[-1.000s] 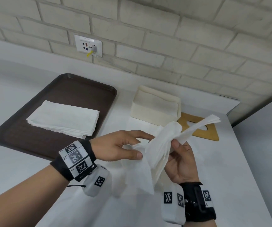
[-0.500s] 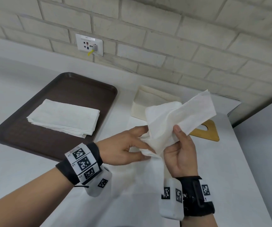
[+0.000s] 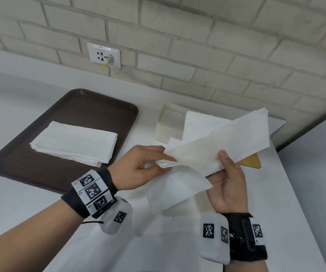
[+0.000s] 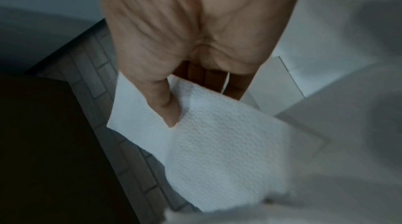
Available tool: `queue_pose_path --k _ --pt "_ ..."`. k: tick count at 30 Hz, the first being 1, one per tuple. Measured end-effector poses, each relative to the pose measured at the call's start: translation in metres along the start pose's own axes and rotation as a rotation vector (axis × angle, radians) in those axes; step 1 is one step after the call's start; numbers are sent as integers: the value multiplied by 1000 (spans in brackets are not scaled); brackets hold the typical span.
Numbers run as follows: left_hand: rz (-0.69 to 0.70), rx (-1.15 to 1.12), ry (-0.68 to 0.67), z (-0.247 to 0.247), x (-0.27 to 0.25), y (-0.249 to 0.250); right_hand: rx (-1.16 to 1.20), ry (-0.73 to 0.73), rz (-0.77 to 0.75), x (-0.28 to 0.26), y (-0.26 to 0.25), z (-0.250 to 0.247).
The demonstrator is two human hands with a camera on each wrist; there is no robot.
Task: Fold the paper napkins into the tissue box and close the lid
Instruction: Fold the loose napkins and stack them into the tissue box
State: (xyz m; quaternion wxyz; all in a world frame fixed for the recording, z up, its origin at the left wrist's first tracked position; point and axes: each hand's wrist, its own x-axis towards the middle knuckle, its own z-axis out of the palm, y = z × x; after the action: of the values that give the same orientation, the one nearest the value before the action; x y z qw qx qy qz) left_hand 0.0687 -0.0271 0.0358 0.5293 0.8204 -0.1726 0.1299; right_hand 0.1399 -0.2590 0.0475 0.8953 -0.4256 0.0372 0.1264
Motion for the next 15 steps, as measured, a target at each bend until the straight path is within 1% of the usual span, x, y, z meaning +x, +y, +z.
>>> queue_pose_path --k 3,6,8,9,12,13,14,15 --pt "-1 4 28 -6 0 -1 51 -7 -140 6 -22 -13" --pt "-18 23 57 -14 -1 -3 -96 -38 -273 5 -52 -26" --pt "-15 53 44 -19 0 -4 -214 -127 -339 -1 -68 -30" --pt "-9 68 23 -21 0 -4 -245 -204 -359 -4 -74 -29" --pt "24 116 -46 -26 3 -1 -247 -468 -331 -10 -77 -25" --pt "42 132 -57 -26 4 1 -253 -533 -313 -11 -74 -23" --pt "66 149 -60 -27 5 3 -284 -560 -291 -11 -69 -22" --pt "97 177 -60 -28 6 6 -334 -556 -266 -11 -66 -20"
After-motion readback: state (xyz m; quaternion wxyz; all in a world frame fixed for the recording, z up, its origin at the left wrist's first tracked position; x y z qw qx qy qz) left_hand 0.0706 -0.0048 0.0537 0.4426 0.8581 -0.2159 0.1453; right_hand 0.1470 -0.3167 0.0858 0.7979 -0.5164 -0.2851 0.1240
